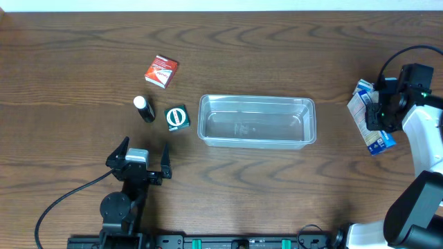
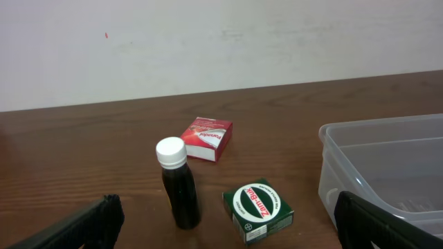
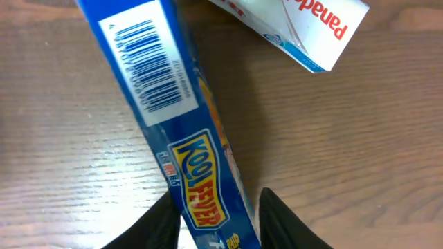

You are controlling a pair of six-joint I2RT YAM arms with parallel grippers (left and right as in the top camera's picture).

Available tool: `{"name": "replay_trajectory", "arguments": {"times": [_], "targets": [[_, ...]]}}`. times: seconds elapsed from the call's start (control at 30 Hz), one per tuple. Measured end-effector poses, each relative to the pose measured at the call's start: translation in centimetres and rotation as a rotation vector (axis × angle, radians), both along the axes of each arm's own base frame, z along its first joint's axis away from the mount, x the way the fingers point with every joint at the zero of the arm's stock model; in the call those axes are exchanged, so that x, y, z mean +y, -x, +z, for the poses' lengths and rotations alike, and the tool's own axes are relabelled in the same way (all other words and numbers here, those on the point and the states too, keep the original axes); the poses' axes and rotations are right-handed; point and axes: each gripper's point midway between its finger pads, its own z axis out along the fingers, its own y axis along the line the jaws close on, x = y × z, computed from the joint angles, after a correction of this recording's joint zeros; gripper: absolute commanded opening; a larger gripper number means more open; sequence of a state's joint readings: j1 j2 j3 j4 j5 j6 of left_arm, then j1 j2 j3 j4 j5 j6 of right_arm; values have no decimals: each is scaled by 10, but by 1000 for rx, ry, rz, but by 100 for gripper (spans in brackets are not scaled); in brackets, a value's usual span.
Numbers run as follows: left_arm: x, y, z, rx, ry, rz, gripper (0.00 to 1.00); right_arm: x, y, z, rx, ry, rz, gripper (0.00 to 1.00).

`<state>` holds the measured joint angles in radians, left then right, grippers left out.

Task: Pack container
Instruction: 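Reach the right gripper to the blue Kool Fever box and grasp it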

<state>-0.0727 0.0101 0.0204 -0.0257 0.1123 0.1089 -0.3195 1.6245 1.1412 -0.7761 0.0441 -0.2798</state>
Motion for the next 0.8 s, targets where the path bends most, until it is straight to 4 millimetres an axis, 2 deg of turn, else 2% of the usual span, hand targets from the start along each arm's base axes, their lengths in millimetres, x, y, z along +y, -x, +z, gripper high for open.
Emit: {"name": "replay_trajectory", "arguments": {"times": [0.5,0.57,0.63,0.8], "targets": [[0,0,0,0,0,0,98,11,3,-2,2,-69,-133,31],[0,0,0,0,0,0,98,12,4,-2,4,-72,-138,24],[0,0,0,0,0,0,98,13,4,-2,3,-79,-140,11],[0,0,0,0,0,0,98,13,3,-2,-4,-86,-159,2]]}}
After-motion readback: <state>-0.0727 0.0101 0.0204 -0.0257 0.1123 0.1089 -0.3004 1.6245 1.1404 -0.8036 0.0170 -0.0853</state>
